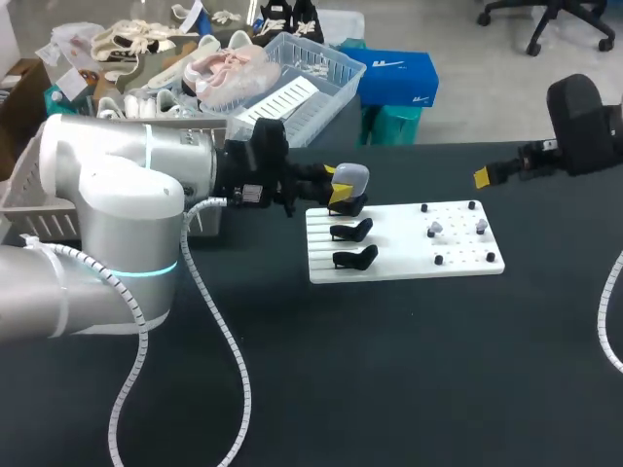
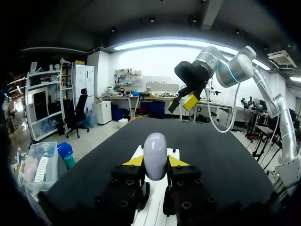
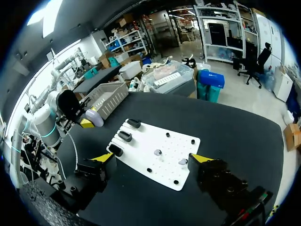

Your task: Pick up each earbud case from the left stands, insert the matching earbuds, close the lid, and place the case in the box.

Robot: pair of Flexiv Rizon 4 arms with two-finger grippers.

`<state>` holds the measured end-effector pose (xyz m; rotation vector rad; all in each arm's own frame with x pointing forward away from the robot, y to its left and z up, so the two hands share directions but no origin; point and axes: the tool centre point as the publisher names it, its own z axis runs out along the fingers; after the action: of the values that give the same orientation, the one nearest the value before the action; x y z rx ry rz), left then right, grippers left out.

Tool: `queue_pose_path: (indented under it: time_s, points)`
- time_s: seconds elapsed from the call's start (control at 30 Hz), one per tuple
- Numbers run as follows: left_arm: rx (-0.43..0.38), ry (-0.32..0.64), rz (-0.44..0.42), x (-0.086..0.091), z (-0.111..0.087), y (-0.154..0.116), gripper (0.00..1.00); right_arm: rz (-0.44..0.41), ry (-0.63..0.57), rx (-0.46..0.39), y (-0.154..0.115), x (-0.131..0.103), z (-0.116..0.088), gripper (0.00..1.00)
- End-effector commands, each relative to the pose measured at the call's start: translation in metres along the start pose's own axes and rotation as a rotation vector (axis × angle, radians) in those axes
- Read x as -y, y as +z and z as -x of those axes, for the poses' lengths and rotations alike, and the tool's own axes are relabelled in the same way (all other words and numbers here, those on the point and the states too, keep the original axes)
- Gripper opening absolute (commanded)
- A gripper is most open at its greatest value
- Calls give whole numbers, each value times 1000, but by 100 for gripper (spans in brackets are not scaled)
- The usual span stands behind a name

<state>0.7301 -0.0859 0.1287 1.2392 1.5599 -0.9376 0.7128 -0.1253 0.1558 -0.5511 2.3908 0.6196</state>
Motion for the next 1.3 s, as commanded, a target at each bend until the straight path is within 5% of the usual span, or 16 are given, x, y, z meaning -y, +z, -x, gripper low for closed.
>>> queue_pose_path:
  time_s: [0.03, 0.53, 1.3]
  points:
    - [56, 29, 20, 10, 7, -5, 0, 125, -32, -21, 10, -12, 11, 100]
    - [93, 94, -20, 23, 26, 7, 0, 241, -167, -78, 35, -92, 16, 100]
    - [76, 124, -54, 37, 17, 12, 0, 281, -195, -96, 60, -106, 22, 100]
